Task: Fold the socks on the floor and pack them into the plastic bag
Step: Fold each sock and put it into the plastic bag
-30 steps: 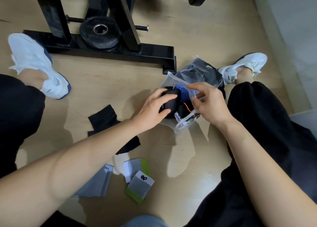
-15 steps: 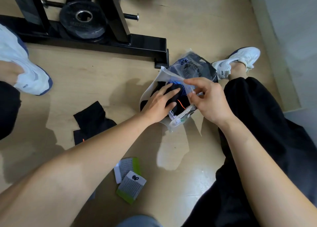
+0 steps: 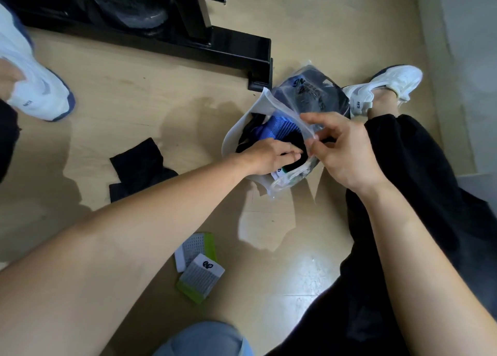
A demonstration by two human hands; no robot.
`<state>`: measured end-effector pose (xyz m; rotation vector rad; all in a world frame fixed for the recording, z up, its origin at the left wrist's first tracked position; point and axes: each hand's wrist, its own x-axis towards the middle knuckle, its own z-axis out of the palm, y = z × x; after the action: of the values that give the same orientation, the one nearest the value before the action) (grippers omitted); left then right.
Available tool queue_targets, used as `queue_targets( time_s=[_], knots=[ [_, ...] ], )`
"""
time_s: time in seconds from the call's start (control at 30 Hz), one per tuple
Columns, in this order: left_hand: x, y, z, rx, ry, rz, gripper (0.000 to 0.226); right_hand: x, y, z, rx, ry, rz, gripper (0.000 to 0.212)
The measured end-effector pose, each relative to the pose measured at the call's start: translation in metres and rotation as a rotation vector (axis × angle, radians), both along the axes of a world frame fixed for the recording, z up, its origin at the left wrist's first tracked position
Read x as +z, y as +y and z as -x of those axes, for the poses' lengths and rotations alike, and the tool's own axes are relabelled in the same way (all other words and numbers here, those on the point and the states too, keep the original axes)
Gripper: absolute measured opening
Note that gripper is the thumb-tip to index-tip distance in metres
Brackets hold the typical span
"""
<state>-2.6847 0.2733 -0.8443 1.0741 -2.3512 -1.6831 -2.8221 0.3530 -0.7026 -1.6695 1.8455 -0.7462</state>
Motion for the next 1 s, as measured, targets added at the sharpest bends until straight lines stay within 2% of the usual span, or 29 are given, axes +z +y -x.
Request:
queue_targets(
  time_s=[0.07, 0.1, 0.23, 0.4, 0.67, 0.8, 0.93, 1.0],
  knots=[
    [-0.002, -0.004, -0.004, -0.077, -0.065, 0.021, 0.069, 0.000, 0.001, -0.001, 0.004, 0.004, -0.013, 0.047],
    [-0.001, -0.006, -0.006, -0.109, -0.087, 0.032, 0.072, -0.001, 0.002, -0.001, 0.005, 0.007, -0.017, 0.046],
    [0.008, -0.014, -0.010, -0.213, -0.197, 0.089, 0.060, -0.003, 0.004, -0.006, 0.022, 0.032, -0.033, 0.045],
    [0.004, -0.025, -0.003, -0.318, -0.257, 0.053, 0.092, -0.005, 0.010, -0.012, 0.043, 0.055, -0.059, 0.044],
    [-0.001, -0.022, -0.012, -0.359, -0.220, 0.207, 0.076, -0.006, 0.011, -0.012, 0.041, 0.063, -0.047, 0.043],
    [0.012, -0.017, -0.028, -0.276, -0.181, 0.246, 0.050, -0.006, 0.012, -0.017, 0.070, 0.081, -0.030, 0.046],
    [0.027, -0.007, -0.051, -0.268, -0.163, 0.335, 0.053, -0.005, 0.012, -0.021, 0.071, 0.092, -0.023, 0.049],
    [0.032, -0.001, -0.067, -0.257, -0.139, 0.360, 0.054, -0.006, 0.012, -0.025, 0.078, 0.160, 0.024, 0.047]
  ],
)
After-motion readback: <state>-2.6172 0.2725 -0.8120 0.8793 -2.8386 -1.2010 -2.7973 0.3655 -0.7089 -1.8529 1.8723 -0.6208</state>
